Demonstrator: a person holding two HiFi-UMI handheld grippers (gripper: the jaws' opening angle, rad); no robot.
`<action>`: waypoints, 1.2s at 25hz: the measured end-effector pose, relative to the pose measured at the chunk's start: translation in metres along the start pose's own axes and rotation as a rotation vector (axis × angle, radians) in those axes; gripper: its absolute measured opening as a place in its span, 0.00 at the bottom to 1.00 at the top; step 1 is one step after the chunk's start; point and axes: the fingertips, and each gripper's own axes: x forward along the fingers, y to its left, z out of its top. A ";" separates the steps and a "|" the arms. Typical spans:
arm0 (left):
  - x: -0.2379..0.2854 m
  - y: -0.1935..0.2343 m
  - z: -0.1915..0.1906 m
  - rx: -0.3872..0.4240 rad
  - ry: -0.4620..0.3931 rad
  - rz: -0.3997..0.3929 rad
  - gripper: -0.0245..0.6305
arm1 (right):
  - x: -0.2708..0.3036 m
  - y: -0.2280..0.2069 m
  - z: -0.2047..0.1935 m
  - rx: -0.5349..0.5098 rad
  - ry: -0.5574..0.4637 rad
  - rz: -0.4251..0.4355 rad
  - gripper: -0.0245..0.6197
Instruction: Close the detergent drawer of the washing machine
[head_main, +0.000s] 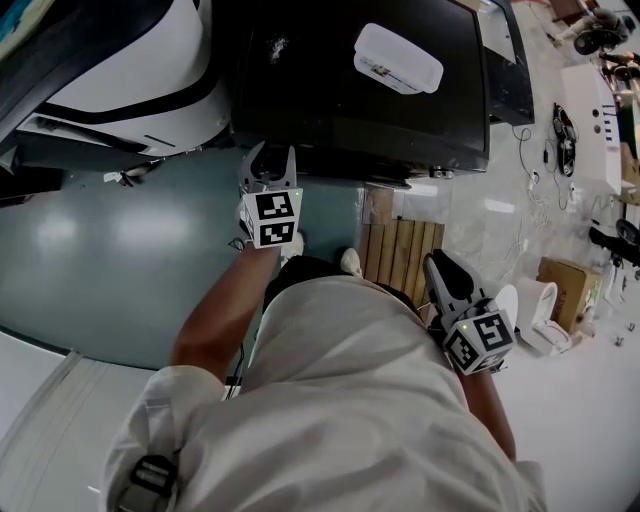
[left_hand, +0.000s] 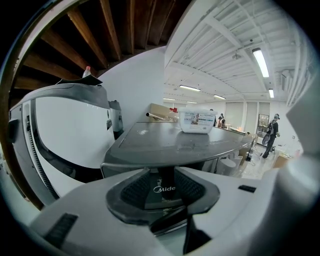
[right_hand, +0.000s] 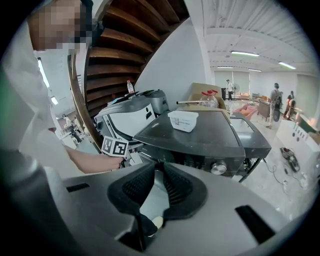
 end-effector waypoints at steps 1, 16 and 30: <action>0.000 0.001 -0.001 -0.005 -0.001 -0.006 0.26 | 0.000 0.002 -0.003 0.001 0.008 0.005 0.13; -0.121 -0.051 0.029 -0.067 -0.072 -0.028 0.14 | -0.050 0.003 -0.033 -0.068 -0.109 0.197 0.13; -0.259 -0.225 0.032 -0.126 -0.069 -0.312 0.03 | -0.123 -0.014 -0.095 -0.082 -0.183 0.380 0.11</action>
